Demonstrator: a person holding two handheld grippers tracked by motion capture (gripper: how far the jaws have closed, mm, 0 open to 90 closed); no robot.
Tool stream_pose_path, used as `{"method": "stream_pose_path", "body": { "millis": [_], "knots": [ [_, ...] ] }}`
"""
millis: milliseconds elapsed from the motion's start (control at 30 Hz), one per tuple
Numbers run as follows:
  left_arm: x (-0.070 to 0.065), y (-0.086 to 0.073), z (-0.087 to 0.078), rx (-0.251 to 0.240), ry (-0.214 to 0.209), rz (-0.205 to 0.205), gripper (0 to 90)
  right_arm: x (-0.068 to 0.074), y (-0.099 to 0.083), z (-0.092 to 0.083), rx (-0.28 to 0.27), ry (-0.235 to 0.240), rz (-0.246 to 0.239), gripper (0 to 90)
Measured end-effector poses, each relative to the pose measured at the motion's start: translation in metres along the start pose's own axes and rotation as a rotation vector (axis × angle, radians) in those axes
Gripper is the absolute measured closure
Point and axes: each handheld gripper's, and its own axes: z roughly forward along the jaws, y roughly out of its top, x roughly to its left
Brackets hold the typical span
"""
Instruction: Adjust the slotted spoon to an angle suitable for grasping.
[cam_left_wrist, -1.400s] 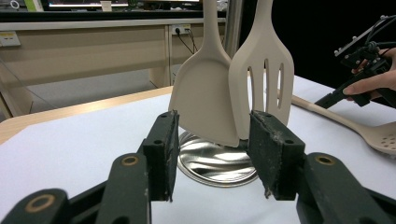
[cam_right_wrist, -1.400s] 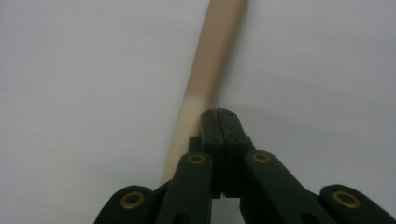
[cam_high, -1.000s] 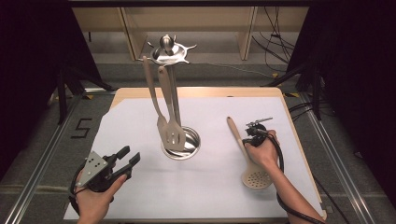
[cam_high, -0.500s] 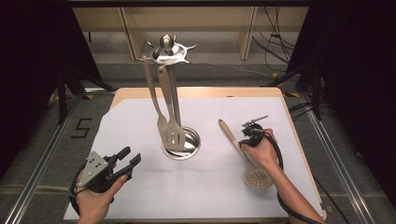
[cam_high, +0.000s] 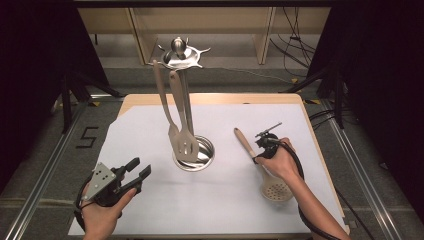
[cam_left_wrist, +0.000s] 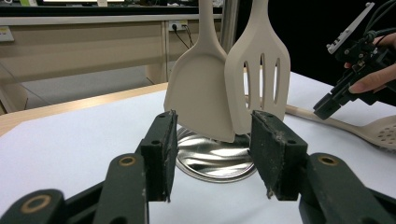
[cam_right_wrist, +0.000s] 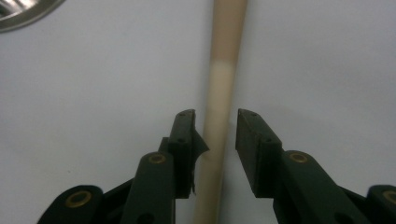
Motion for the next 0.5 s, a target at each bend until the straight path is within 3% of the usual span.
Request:
{"method": "stream_pose_path", "body": {
  "millis": [33, 67, 100, 133, 200, 233, 333, 400, 500],
  "knots": [
    [0.0000, 0.0000, 0.0001, 0.000, 0.000, -0.001, 51.0, 0.0012, -0.0004, 0.0005, 0.016, 0.001, 0.007, 68.6],
    [-0.0001, 0.0001, 0.0000, 0.000, 0.000, -0.001, 51.0, -0.0001, -0.0009, 0.0012, 0.006, 0.012, -0.026, 68.7],
    [-0.0002, 0.0003, -0.0001, -0.001, 0.000, 0.000, 50.9, 0.0012, -0.0013, 0.0025, 0.017, 0.009, -0.013, 69.2],
    [-0.0003, 0.0004, -0.0003, -0.001, 0.000, 0.001, 50.9, 0.0009, -0.0014, 0.0037, 0.010, 0.012, -0.031, 69.6],
    [-0.0004, 0.0003, -0.0004, 0.001, 0.000, -0.001, 50.8, 0.0028, -0.0014, 0.0048, 0.036, 0.009, -0.011, 70.1],
    [-0.0003, 0.0002, -0.0003, 0.000, -0.001, -0.001, 50.8, 0.0013, -0.0014, 0.0063, 0.018, 0.007, -0.046, 70.2],
    [-0.0004, 0.0002, -0.0001, 0.000, -0.002, -0.002, 50.6, 0.0028, -0.0015, 0.0084, 0.043, 0.009, -0.018, 72.2],
    [-0.0002, 0.0003, -0.0002, 0.000, -0.002, -0.002, 50.6, 0.0019, -0.0013, 0.0089, 0.044, 0.000, -0.039, 73.3],
    [0.0000, 0.0001, 0.0001, 0.002, -0.004, 0.001, 50.4, 0.0038, 0.0003, 0.0084, 0.063, -0.005, -0.028, 75.0]
  ]
}}
